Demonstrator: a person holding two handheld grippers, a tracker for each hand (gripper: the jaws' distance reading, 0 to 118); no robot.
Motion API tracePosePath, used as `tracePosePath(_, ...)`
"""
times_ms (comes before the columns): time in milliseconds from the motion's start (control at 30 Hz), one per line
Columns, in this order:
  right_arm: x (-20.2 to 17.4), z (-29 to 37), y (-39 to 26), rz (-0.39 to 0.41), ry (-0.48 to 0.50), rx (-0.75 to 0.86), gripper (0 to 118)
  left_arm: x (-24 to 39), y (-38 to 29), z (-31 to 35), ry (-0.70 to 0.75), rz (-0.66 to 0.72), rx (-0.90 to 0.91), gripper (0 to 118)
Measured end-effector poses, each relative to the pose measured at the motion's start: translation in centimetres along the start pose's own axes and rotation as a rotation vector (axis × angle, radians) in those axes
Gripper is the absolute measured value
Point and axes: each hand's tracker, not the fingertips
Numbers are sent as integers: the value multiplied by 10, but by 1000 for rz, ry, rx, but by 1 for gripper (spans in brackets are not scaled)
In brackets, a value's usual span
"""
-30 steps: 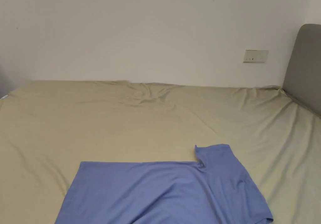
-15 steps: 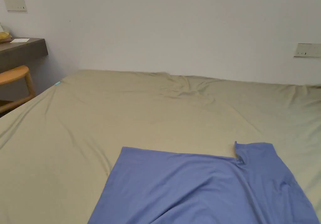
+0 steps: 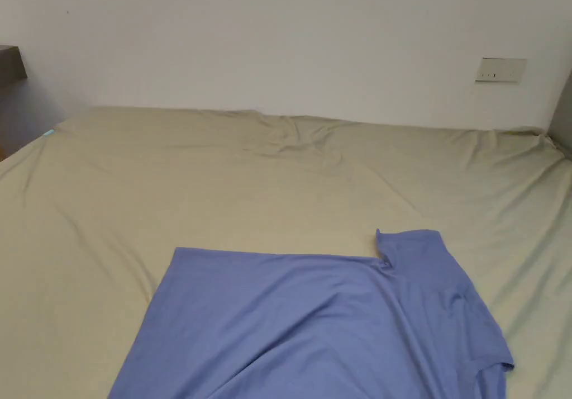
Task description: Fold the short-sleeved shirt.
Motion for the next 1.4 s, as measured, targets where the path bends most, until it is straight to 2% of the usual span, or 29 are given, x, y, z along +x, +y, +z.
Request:
tracePosePath(33,1,-2,-2,0,-10,-12,1,2,-3,-6,25,0,-27,88)
tracePosePath(67,3,-4,-5,2,-22,-29,2,7,-5,-8,59,-15,-40,87)
tracePosePath(100,5,-7,-8,4,-33,-36,11,10,-5,-3,51,-56,15,79)
tracePosePath(133,6,-9,-10,3,-47,-42,36,11,-3,2,31,-60,-1,61)
tracePosePath(167,9,-11,-13,-2,-60,-40,79,11,0,5,-25,-64,-16,41)
tracePosePath(200,12,-14,-17,-4,-77,-33,107,10,4,9,-51,-61,-17,18)
tracePosePath(233,13,-18,-20,-5,-82,-29,118,11,5,11,-59,-64,-13,7)
tracePosePath(333,16,-17,-21,3,-72,-62,112,14,7,12,20,-56,-11,7)
tracePosePath(500,14,-21,-24,39,-68,-120,106,9,10,12,24,-10,-19,7)
tracePosePath(533,14,-23,-24,50,-74,-134,95,8,10,13,24,-5,-16,7)
tracePosePath(567,13,-25,-24,65,-87,-152,77,7,10,14,27,-1,-10,7)
tracePosePath(600,12,-27,-24,84,-122,-159,49,6,11,16,29,4,-6,7)
tracePosePath(633,10,-27,-23,123,-196,-130,26,5,12,18,29,9,-2,7)
tracePosePath(667,13,-27,-18,102,-133,-133,10,5,13,20,23,15,5,7)
tracePosePath(700,15,-27,-13,29,-76,-150,10,4,15,22,15,21,17,7)
tracePosePath(733,15,-28,-8,-17,-83,-167,9,4,17,24,10,21,21,7)
tracePosePath(767,14,-28,-5,-23,-89,-154,9,5,21,25,9,21,24,7)
tracePosePath(900,1,-17,20,46,-76,-81,8,11,43,37,18,18,113,6)
tracePosePath(1067,-18,-17,82,74,-23,94,8,23,102,35,-44,7,223,6)
tracePosePath(1200,-39,-53,138,149,-38,188,8,43,153,18,-32,-42,271,6)
tracePosePath(1400,-58,-120,198,152,-54,199,8,57,206,-26,-30,44,270,6)
